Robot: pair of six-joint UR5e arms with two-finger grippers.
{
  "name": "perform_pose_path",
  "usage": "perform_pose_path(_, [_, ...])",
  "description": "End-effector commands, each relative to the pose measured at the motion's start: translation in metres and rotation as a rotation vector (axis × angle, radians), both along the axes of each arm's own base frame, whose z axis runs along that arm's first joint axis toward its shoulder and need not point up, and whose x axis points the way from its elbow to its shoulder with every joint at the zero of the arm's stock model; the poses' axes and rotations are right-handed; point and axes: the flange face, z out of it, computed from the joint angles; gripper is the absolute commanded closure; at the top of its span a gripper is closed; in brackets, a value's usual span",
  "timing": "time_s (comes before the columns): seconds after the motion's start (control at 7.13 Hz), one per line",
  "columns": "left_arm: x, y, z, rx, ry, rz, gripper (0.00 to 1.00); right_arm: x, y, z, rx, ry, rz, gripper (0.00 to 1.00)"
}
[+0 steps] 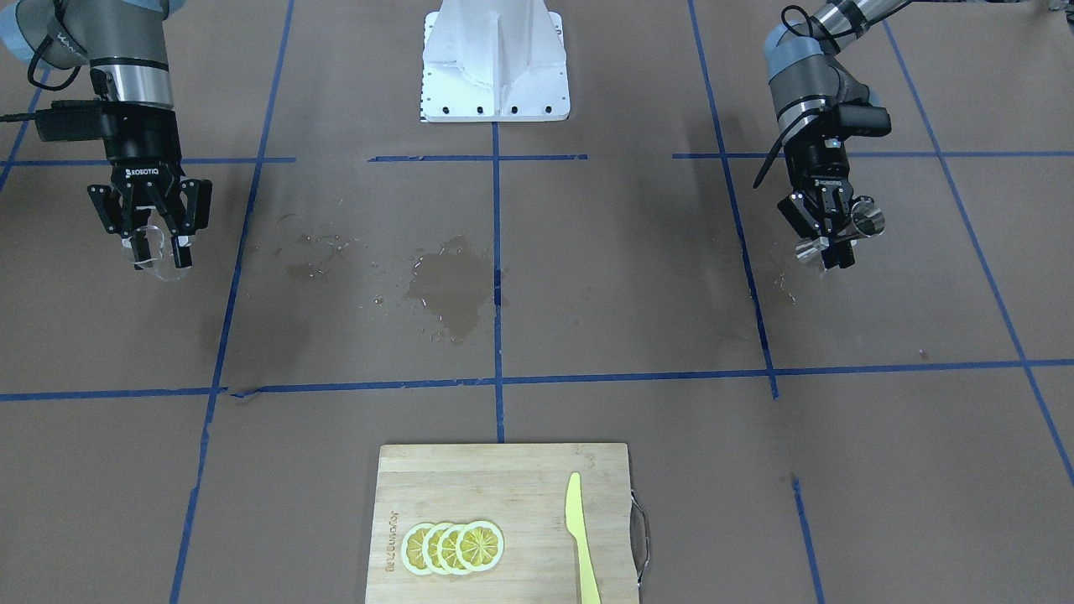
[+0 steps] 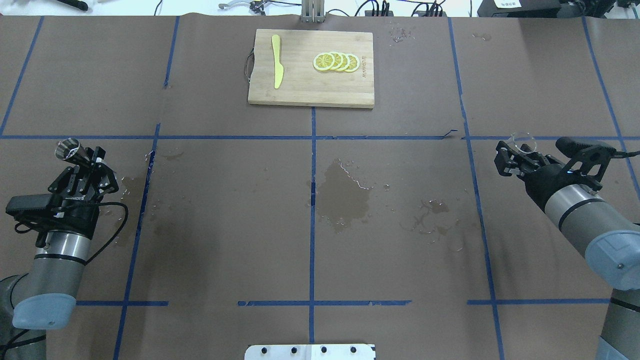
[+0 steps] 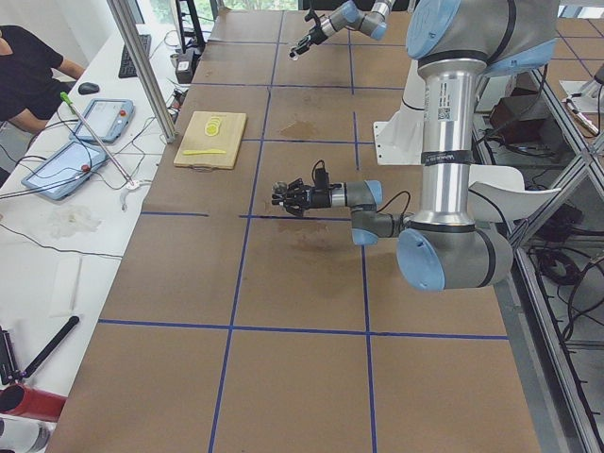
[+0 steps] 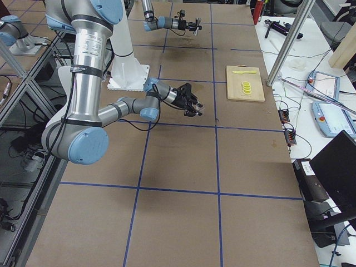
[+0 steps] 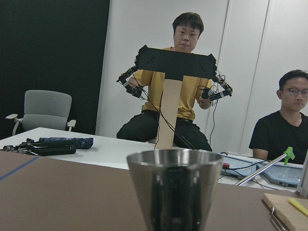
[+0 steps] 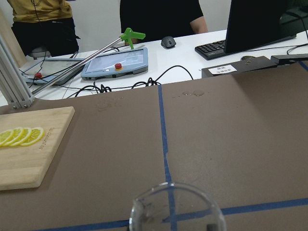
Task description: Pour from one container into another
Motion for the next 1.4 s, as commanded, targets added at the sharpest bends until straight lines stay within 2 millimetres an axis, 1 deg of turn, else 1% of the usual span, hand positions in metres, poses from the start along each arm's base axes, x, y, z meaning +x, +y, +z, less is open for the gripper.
perform_pose_path(0.0, [0.016, 0.015, 0.027, 0.001, -0.062, 0.003, 1.00, 0.002, -0.001, 0.006, 0.016, 0.000, 0.028, 1.00])
perform_pose_path(0.14, [0.023, 0.018, 0.036, -0.003, -0.058, 0.009, 1.00, 0.003, -0.001, 0.006, 0.016, 0.002, 0.029, 1.00])
perform_pose_path(0.28, [0.029, 0.022, 0.039, -0.004, -0.051, 0.014, 1.00, 0.005, -0.001, 0.008, 0.020, 0.008, 0.041, 1.00])
perform_pose_path(0.42, [0.036, 0.027, 0.041, -0.004, -0.057, 0.026, 1.00, 0.006, 0.000, 0.012, 0.017, 0.017, 0.041, 1.00])
perform_pose_path(0.7, [0.051, 0.029, 0.039, -0.004, -0.074, 0.030, 1.00, 0.006, 0.001, 0.014, 0.015, 0.021, 0.038, 1.00])
perform_pose_path(1.12, [0.051, 0.029, 0.038, -0.003, -0.083, 0.032, 1.00, 0.007, 0.001, 0.014, 0.016, 0.020, 0.039, 1.00])
perform_pose_path(1.26, [0.052, 0.029, 0.038, -0.002, -0.099, 0.035, 0.86, 0.007, 0.001, 0.014, 0.016, 0.020, 0.041, 1.00])
